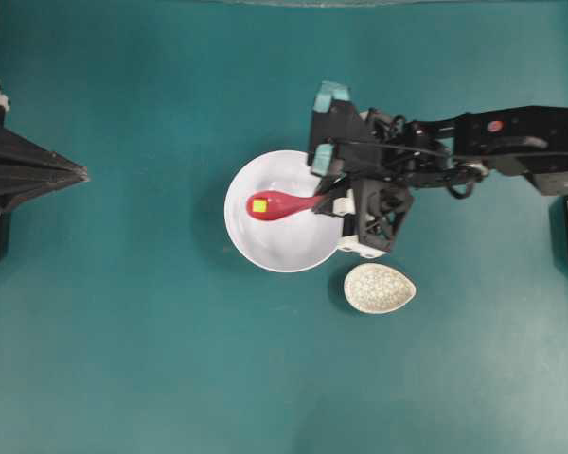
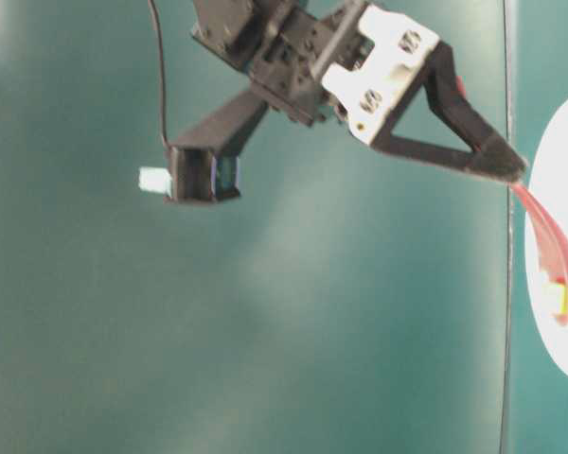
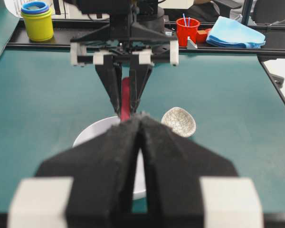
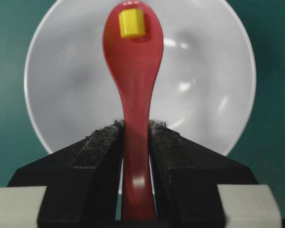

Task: Scoop the yellow hexagonal prism block from the bowl with a spoon using the right arm.
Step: 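Raise the spoon carrying the yellow block above the bowl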

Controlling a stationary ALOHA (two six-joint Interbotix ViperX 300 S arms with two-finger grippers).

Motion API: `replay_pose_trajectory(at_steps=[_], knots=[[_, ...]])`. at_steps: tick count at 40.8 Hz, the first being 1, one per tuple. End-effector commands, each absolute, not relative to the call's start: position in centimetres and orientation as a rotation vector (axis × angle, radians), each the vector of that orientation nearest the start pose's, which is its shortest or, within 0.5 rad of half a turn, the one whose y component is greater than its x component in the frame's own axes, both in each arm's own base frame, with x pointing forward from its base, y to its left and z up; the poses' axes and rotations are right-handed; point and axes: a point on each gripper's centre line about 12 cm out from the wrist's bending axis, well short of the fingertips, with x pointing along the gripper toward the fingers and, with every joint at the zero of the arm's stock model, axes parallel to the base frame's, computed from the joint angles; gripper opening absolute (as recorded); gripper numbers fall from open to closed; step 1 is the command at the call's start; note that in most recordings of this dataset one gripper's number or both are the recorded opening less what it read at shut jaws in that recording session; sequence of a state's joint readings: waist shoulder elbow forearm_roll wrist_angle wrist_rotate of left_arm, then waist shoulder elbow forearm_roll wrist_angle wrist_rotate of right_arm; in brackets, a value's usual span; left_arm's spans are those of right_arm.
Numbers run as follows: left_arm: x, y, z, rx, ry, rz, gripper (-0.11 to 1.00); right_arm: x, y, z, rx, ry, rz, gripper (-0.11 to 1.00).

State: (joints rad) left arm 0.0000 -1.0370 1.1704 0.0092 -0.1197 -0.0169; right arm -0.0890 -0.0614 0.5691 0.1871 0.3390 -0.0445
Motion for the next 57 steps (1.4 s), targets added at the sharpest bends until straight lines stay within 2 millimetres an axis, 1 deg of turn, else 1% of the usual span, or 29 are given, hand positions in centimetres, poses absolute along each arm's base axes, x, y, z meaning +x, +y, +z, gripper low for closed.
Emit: replay_pose_trajectory(at_steps=[1,16,30,38,49,57], knots=[[18.9,0.0,30.1,-0.008,-0.015,-0.003,0.02,37.7,-2.5,21.7,0.184,0.774,-0.076,0.25],[18.9,0.0,30.1,-0.008,-0.017,-0.003,0.02,35.8,-2.4,24.5,0.182,0.702,-0.071,0.24],[18.9,0.0,30.1,-0.008,-0.020,-0.003,0.02,34.7,-2.2,27.5,0.177,0.621,-0.065,0.24],[18.9,0.0,30.1,-0.008,-0.017,-0.003,0.02,34.1,-2.3,28.6,0.176,0.587,-0.064,0.25],[18.9,0.0,30.1,-0.008,-0.015,-0.003,0.02,33.8,-2.2,29.4,0.174,0.569,-0.061,0.24],[18.9,0.0,30.1,-0.008,-0.014,-0.001,0.02,33.8,-2.2,29.4,0.174,0.567,-0.061,0.24]])
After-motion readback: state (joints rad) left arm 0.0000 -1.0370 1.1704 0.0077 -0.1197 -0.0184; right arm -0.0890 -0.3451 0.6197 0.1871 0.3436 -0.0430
